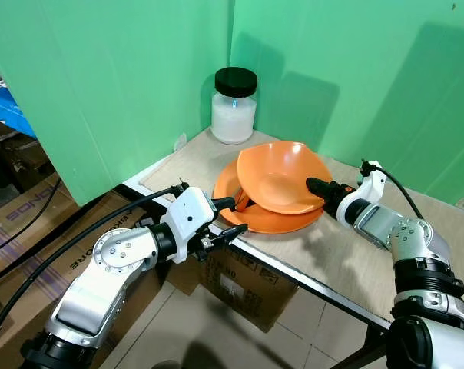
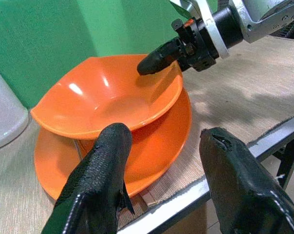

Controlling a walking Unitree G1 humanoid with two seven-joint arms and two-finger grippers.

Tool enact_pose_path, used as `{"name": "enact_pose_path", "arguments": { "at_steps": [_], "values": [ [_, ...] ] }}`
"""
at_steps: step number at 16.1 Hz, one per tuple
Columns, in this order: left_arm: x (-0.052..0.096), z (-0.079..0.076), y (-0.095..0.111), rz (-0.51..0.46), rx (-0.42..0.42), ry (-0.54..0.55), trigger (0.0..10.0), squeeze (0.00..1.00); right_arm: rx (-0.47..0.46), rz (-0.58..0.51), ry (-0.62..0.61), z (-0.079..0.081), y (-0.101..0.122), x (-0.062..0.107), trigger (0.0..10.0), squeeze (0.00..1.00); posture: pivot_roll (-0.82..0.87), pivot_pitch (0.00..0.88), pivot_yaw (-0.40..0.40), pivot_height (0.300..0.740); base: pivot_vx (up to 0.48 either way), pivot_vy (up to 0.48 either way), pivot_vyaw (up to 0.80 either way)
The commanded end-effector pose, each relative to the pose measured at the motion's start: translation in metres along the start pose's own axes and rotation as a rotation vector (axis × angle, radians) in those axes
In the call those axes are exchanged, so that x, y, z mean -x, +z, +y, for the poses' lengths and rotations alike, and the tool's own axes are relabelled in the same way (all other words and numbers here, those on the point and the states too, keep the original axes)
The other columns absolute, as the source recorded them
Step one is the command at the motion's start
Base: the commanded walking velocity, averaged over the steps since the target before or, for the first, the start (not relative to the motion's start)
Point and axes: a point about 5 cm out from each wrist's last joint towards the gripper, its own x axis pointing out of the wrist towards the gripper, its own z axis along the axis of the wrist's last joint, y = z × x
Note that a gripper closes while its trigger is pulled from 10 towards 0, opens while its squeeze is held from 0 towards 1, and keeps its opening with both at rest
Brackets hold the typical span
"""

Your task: Setting the table

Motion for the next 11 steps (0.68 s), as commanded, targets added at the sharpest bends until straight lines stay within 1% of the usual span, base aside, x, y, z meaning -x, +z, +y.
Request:
{"name": "enact_pose_path", "arguments": {
  "at_steps": [1,8,11],
  "values": [
    [-0.0012,0.0001,0.0017,-0.005,-0.015,-0.006,10.0,0.0,-0.014,-0.014,0.029,0.0046,0.0052,0.0005,0.0,0.0,0.07,0.0,-0.083,0.74,0.0,0.0,0.0],
    [-0.0008,0.0009,0.0014,-0.002,-0.018,-0.006,10.0,0.0,-0.035,0.011,0.018,0.0031,0.0016,-0.0005,0.0,0.0,0.07,0.0,-0.083,0.74,0.0,0.0,0.0],
    [-0.0003,0.0019,0.0015,-0.002,-0.019,-0.008,10.0,0.0,-0.069,-0.003,0.007,0.0013,0.0021,-0.0004,0.0,0.0,0.07,0.0,-0.075,0.74,0.0,0.0,0.0]
  ]
}}
